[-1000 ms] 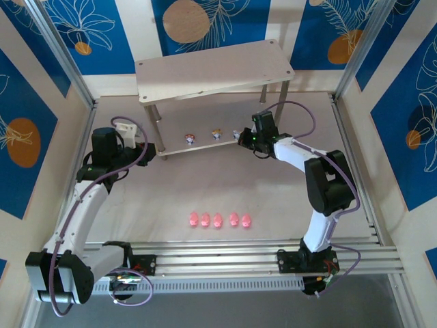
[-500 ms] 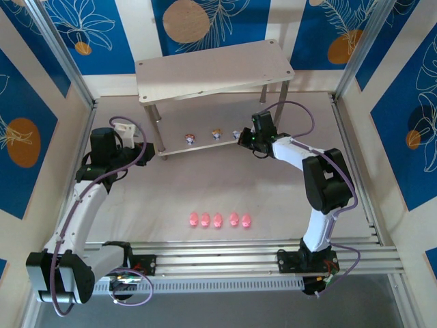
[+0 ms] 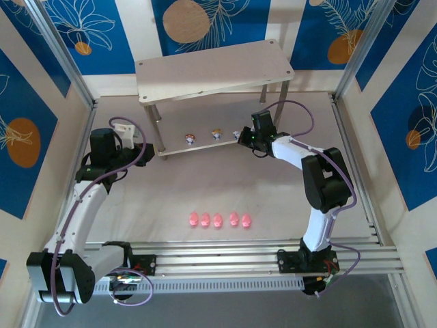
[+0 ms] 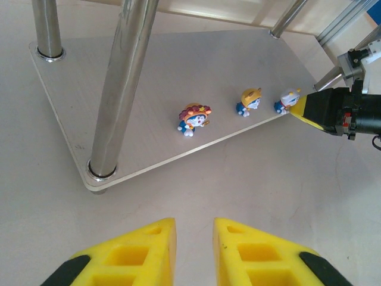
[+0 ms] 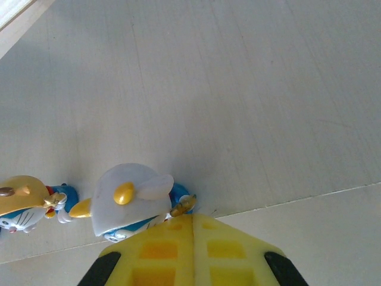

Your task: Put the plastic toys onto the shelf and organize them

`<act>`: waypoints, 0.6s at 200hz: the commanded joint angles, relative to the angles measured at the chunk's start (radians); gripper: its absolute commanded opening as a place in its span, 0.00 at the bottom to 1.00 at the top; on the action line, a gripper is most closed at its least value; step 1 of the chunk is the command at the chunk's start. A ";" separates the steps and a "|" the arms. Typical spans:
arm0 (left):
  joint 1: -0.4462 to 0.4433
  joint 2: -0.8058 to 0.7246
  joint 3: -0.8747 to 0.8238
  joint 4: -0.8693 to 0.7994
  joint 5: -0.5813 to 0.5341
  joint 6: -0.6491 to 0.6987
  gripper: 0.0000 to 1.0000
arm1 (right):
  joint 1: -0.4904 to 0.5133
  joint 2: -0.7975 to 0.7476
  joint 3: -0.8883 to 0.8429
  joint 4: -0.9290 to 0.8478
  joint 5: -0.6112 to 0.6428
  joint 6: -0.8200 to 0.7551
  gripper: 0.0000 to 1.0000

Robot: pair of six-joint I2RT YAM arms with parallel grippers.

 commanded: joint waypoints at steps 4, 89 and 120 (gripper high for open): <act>0.019 -0.013 -0.011 0.025 0.027 0.016 0.24 | 0.008 0.023 0.032 0.012 0.017 -0.001 0.01; 0.022 -0.013 -0.015 0.030 0.030 0.015 0.24 | 0.014 0.034 0.034 0.019 0.019 0.006 0.01; 0.023 -0.013 -0.016 0.031 0.029 0.014 0.24 | 0.019 0.039 0.040 0.024 0.021 0.009 0.02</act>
